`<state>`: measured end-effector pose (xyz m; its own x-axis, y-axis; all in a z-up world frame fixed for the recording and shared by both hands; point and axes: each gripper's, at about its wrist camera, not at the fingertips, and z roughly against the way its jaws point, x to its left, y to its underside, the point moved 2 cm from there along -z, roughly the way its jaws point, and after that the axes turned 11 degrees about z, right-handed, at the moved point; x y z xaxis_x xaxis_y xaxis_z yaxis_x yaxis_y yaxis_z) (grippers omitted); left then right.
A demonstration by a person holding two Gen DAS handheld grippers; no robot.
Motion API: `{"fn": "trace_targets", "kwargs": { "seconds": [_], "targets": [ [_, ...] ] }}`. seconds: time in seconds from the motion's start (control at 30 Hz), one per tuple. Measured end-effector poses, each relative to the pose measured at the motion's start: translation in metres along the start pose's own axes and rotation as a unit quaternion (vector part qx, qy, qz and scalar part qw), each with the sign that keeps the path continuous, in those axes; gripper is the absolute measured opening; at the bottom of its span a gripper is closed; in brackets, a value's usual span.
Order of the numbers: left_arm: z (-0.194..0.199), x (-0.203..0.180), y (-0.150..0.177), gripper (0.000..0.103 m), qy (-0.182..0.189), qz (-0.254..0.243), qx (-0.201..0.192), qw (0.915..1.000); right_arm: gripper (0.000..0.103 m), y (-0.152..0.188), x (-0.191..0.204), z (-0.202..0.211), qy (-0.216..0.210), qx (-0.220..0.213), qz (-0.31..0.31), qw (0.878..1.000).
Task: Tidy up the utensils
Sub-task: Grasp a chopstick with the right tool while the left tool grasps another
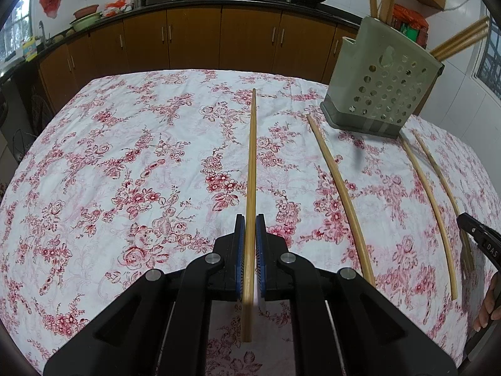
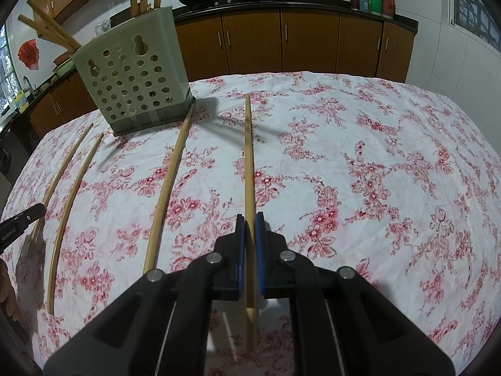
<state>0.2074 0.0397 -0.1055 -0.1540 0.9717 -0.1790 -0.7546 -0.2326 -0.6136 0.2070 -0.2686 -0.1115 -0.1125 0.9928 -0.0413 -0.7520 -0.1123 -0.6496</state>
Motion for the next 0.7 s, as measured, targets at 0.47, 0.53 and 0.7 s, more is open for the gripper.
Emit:
{"fn": "trace_targets", "kwargs": {
  "seconds": [0.47,0.53,0.7],
  "targets": [
    [0.0053,0.0013,0.0068,0.008,-0.002,-0.009,0.001,1.0000,0.009,0.0054,-0.0011,0.0034,-0.006,-0.001,-0.002,1.000],
    [0.0054,0.0020,0.0067,0.008,-0.001,-0.009,0.001,1.0000,0.009,0.0055,-0.0014,0.0033,-0.006,-0.001,-0.002,1.000],
    [0.0053,0.0020,0.0068,0.008,-0.001,-0.009,0.001,1.0000,0.009,0.0055,-0.0015,0.0032,-0.007,-0.001,-0.002,1.000]
  ]
}}
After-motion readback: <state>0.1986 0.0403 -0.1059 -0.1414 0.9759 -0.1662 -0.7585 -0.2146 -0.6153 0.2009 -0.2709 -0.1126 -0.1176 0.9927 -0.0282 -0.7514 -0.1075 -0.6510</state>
